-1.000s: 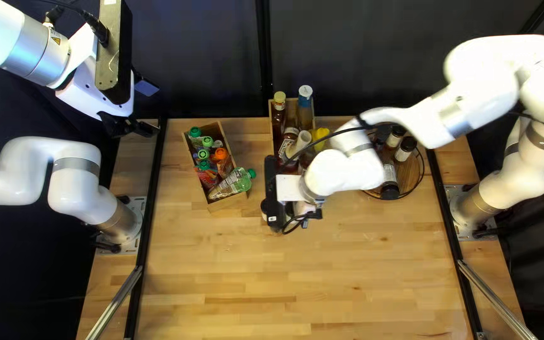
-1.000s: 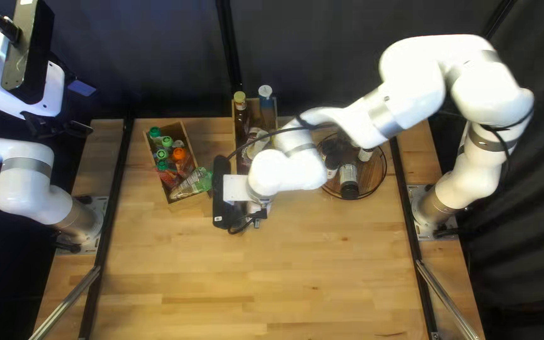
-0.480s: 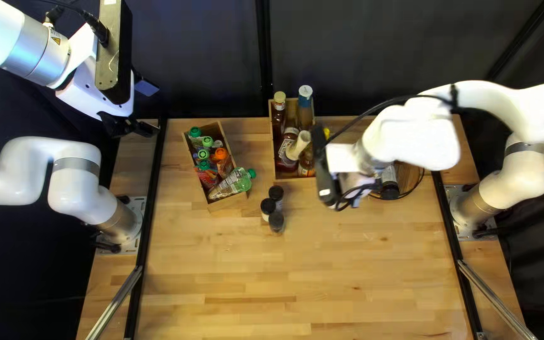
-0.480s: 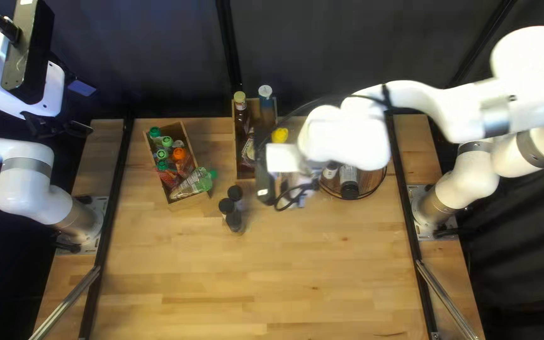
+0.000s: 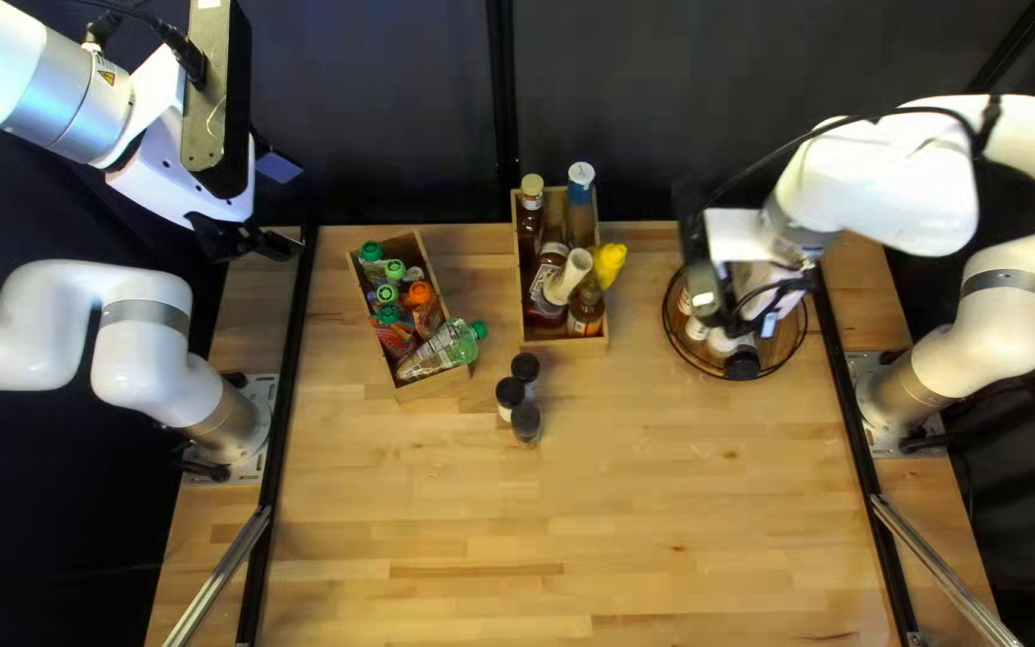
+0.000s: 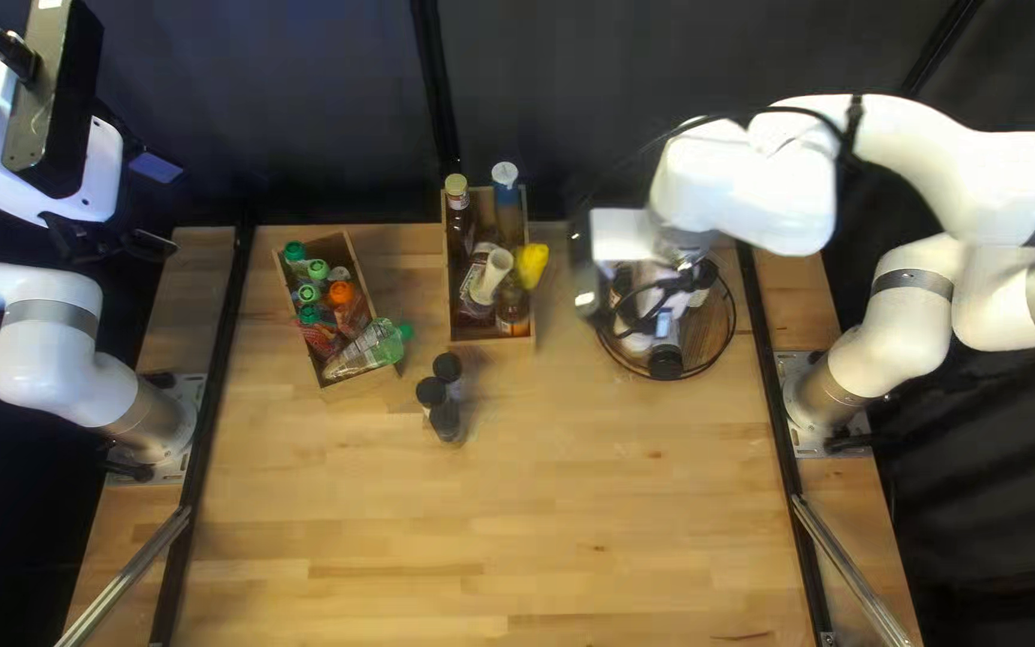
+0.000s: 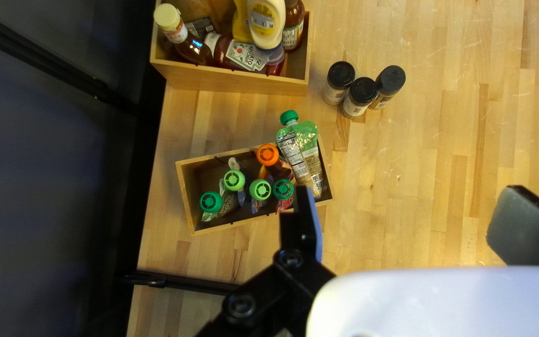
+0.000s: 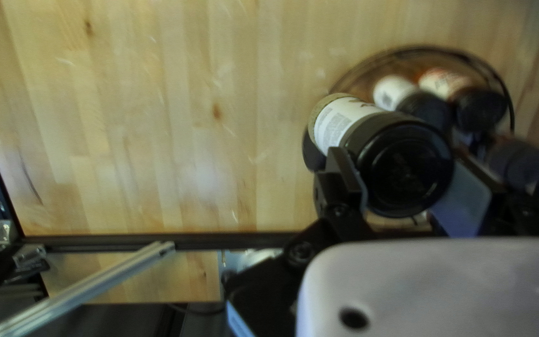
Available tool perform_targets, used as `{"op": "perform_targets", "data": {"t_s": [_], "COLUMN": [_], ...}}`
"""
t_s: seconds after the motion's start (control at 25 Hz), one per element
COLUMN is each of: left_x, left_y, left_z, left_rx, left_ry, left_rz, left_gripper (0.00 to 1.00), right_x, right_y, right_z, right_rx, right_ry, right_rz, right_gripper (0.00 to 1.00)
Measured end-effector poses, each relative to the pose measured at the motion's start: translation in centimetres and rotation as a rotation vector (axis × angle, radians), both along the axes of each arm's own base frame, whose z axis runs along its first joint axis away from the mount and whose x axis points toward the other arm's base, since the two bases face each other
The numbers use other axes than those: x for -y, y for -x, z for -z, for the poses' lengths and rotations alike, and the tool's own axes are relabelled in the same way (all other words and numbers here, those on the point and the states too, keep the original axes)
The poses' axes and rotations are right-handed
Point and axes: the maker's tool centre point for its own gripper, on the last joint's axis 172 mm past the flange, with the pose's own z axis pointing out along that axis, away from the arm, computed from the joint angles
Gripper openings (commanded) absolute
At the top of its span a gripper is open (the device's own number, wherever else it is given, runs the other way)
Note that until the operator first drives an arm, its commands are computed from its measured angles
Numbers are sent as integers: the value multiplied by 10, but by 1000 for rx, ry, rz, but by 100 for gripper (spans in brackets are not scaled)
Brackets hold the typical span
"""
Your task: Separate condiments, baby food and spices and place it in 3 different racks/containers
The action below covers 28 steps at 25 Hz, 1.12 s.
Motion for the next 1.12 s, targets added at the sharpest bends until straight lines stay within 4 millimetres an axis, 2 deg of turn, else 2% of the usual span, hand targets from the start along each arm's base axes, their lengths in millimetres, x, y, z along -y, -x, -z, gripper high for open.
{"op": "perform_targets", "data": {"t_s": [0.2, 0.6, 1.12], "left_x": [0, 0, 0], "left_y": [0, 0, 0], "left_z": [0, 0, 0], "left_rx": [0, 0, 0], "left_ry": [0, 0, 0], "left_rz": [0, 0, 0], "left_gripper": [100, 100, 100], "right_x": [18, 32, 32], "right_y": [30, 56, 57], "right_z": [22, 69, 111], "right_rx": [6, 21, 49], "right_ry": [19, 33, 51], "right_rz": [70, 141, 172], "right_gripper": [0, 0, 0]}}
